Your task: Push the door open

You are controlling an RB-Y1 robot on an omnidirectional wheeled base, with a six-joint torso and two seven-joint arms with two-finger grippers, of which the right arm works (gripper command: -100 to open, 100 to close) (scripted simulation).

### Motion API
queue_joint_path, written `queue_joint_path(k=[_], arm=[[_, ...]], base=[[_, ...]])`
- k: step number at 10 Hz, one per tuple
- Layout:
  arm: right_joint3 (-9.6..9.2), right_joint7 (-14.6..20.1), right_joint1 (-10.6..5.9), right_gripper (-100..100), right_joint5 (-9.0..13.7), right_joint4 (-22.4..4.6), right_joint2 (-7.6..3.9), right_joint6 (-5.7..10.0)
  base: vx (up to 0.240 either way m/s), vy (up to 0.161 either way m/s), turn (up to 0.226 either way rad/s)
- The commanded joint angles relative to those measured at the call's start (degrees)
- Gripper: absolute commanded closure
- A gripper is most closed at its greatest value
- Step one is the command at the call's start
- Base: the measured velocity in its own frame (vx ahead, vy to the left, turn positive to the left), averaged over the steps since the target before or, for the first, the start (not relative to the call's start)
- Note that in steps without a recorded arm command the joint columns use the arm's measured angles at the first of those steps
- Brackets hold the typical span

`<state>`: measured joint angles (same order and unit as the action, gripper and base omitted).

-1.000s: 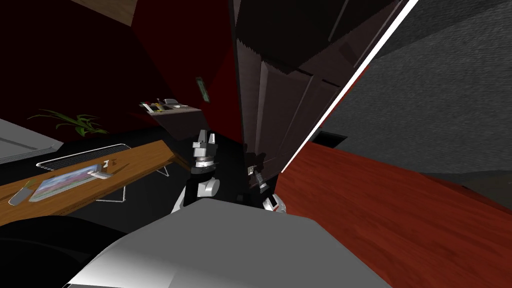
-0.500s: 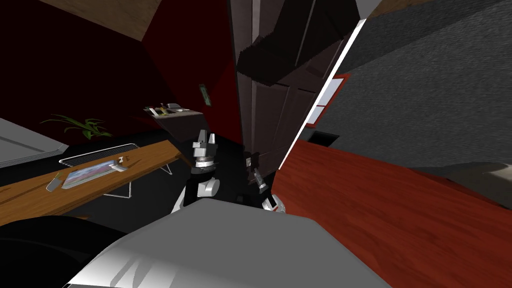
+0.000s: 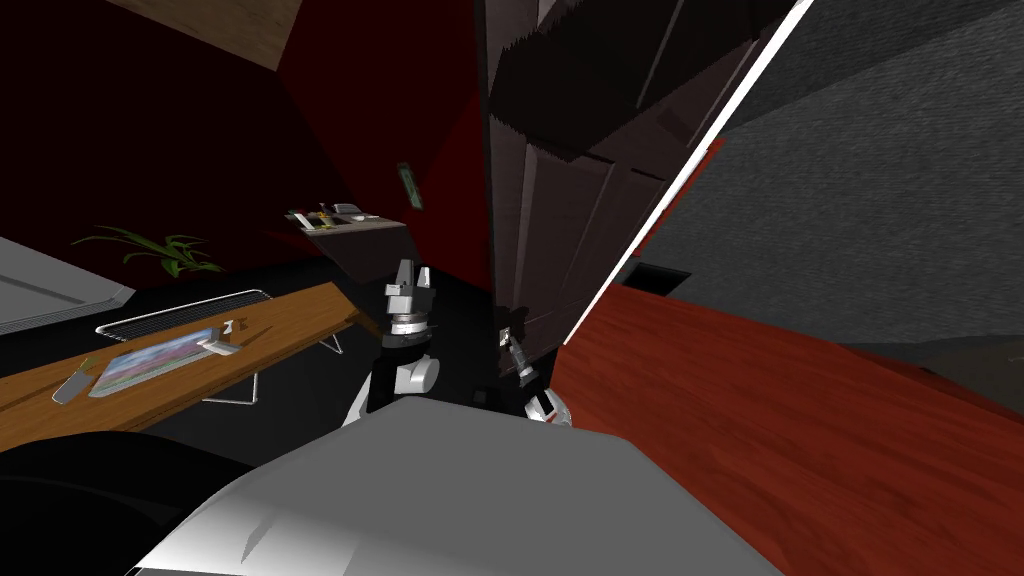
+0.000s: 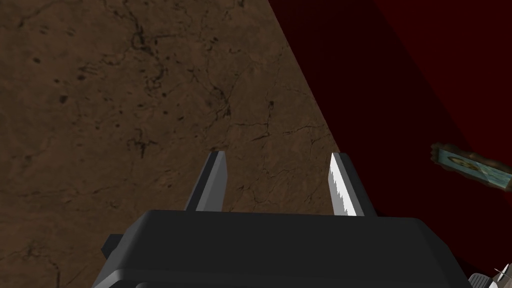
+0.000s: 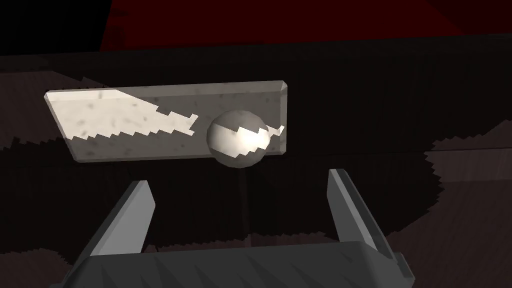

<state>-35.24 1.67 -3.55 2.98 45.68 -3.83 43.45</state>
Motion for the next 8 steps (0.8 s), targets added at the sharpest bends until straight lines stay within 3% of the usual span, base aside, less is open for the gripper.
queue_joint_path(k=[1, 3, 4, 8], arm=[[0.21, -0.18, -0.05, -100, 0.03, -0.21, 0.23, 0.29], [0.27, -0.22, -0.12, -100, 0.04, -0.38, 0.38, 0.40], [0.27, -0.22, -0.12, 100, 0.04, -0.38, 0.38, 0.40], [0.27, -0.22, -0.12, 100, 0.04, -0.38, 0.38, 0.40]], base=[[0.164, 0.145, 0.022], [0.128, 0.100, 0.002], [-0.018, -0.010, 0.004], [-0.018, -0.014, 0.004]])
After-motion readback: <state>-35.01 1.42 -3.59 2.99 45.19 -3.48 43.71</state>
